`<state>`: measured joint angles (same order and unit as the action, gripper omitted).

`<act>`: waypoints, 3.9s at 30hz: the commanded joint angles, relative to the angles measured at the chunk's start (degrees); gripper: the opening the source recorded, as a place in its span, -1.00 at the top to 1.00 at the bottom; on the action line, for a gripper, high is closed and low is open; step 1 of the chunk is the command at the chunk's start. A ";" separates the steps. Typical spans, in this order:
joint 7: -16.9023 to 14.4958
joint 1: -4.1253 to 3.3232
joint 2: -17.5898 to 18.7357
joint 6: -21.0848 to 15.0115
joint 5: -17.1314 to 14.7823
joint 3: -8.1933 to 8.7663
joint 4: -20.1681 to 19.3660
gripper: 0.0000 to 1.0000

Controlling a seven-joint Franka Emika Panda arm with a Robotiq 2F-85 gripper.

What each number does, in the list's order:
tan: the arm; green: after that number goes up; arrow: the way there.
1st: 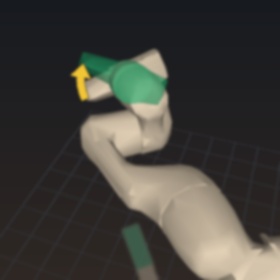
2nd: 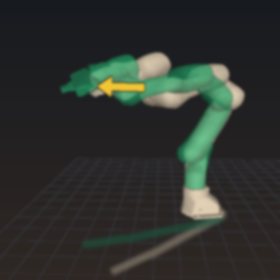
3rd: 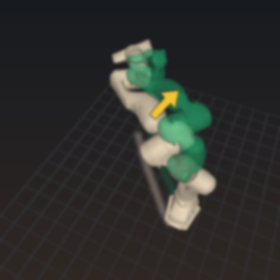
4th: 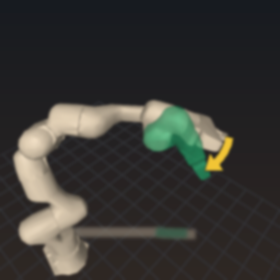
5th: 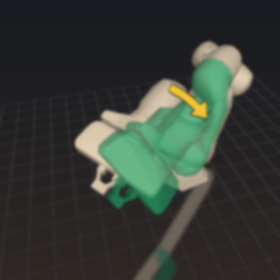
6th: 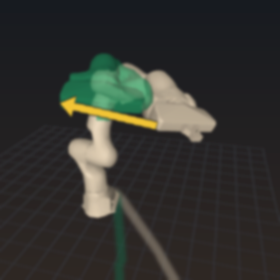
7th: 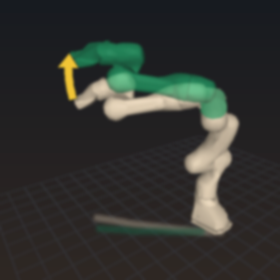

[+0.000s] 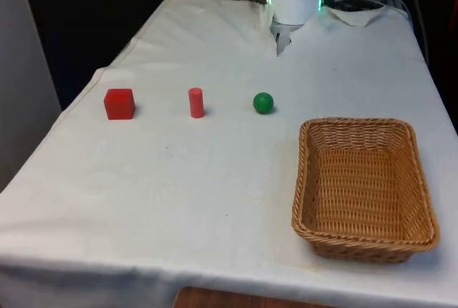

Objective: Pick up the object to the left of the cylinder and place it into the basket.

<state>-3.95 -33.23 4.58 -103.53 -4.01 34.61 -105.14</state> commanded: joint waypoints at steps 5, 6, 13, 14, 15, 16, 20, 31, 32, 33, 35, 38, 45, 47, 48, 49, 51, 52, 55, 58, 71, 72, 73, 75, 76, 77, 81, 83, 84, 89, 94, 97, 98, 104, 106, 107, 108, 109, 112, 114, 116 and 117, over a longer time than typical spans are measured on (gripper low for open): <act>0.74 -0.29 -1.03 -1.38 0.74 -0.52 -2.12 -1.00; 0.92 -0.34 -1.26 -1.66 0.92 -0.63 -2.52 -1.00; 2.46 -0.34 -2.86 -4.81 2.52 -2.01 -5.84 -1.00; 2.69 -0.34 -3.09 -5.33 2.86 -2.23 -6.36 -1.00; 2.98 -0.29 -3.32 -5.79 3.21 -2.46 -6.88 -1.00; 3.21 -0.29 -3.55 -6.25 3.50 -2.75 -7.33 -1.00; 3.55 0.00 -4.01 -7.05 3.95 -3.61 -8.77 -1.00; 5.84 -0.11 -5.33 -13.52 7.22 -5.21 -13.98 -1.00; 5.84 -0.11 -5.27 -13.98 7.39 -5.27 -14.32 -1.00; 5.79 -0.06 -5.21 -14.44 7.51 -5.27 -14.67 -1.00; 5.73 -0.06 -5.16 -15.36 7.73 -5.33 -15.30 -1.00; 5.50 0.00 -4.98 -17.48 8.14 -5.33 -16.84 -1.00; 4.24 0.40 -4.64 -20.86 8.42 -5.04 -19.48 -1.00; 4.07 0.34 -4.53 -20.34 7.91 -5.04 -19.31 -1.00; 3.72 0.52 -4.53 -21.94 8.48 -4.87 -20.34 -1.00; 3.55 0.57 -4.47 -22.40 8.54 -4.81 -20.68 -1.00; 3.09 0.74 -4.35 -23.43 8.54 -4.70 -21.54 -1.00; 2.69 0.92 -4.30 -24.35 8.65 -4.64 -22.29 -1.00; 2.01 1.26 -4.07 -26.01 8.71 -4.41 -23.55 -1.00; 1.55 1.43 -3.90 -26.99 8.71 -4.30 -24.29 -1.00; -2.12 2.23 -2.06 -34.55 8.37 -2.69 -28.99 -1.00; -2.41 2.29 -1.83 -35.18 8.37 -2.52 -29.28 -1.00; -2.98 2.41 -1.49 -36.38 8.31 -2.29 -29.85 -1.00; -3.21 2.41 -1.32 -36.84 8.25 -2.18 -30.08 -1.00; -3.50 2.46 -1.09 -37.53 8.25 -2.06 -30.37 -1.00; -3.72 2.52 -0.92 -38.10 8.19 -1.95 -30.60 -1.00; -4.76 2.69 0.06 -40.68 8.02 -1.49 -31.74 -1.00; -4.64 2.64 0.40 -40.79 8.25 -1.32 -31.80 -1.00; -5.27 2.75 0.86 -42.63 7.91 -1.32 -32.43 -1.00; -5.79 2.86 2.86 -46.18 7.62 -1.32 -33.52 -1.00; -5.79 2.81 4.24 -48.53 7.33 -1.60 -33.98 -1.00; -6.07 2.92 5.61 -50.65 6.53 -2.12 -34.43 -1.00; -6.19 3.04 5.96 -51.11 6.25 -2.23 -34.55 -1.00; -7.10 3.27 8.02 -53.51 4.41 -2.98 -35.07 -1.00; -7.73 3.38 8.82 -54.14 3.44 -3.21 -35.12 -1.00; -8.02 3.38 9.22 -54.37 2.98 -3.32 -35.12 -1.00; -7.10 2.69 9.91 -53.92 4.13 -2.23 -34.55 -1.00; -8.42 3.44 9.63 -54.66 2.41 -3.44 -35.07 -1.00; -9.74 3.55 10.77 -55.52 0.74 -3.67 -35.01 -1.00; -11.12 3.67 11.92 -56.44 -0.86 -3.78 -34.95 -1.00; -11.92 3.72 12.61 -56.95 -1.78 -3.78 -34.95 -1.00; -12.38 3.78 12.95 -57.18 -2.23 -3.84 -34.95 -1.00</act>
<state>-15.07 -30.42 18.05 -160.03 -4.87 32.03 -139.69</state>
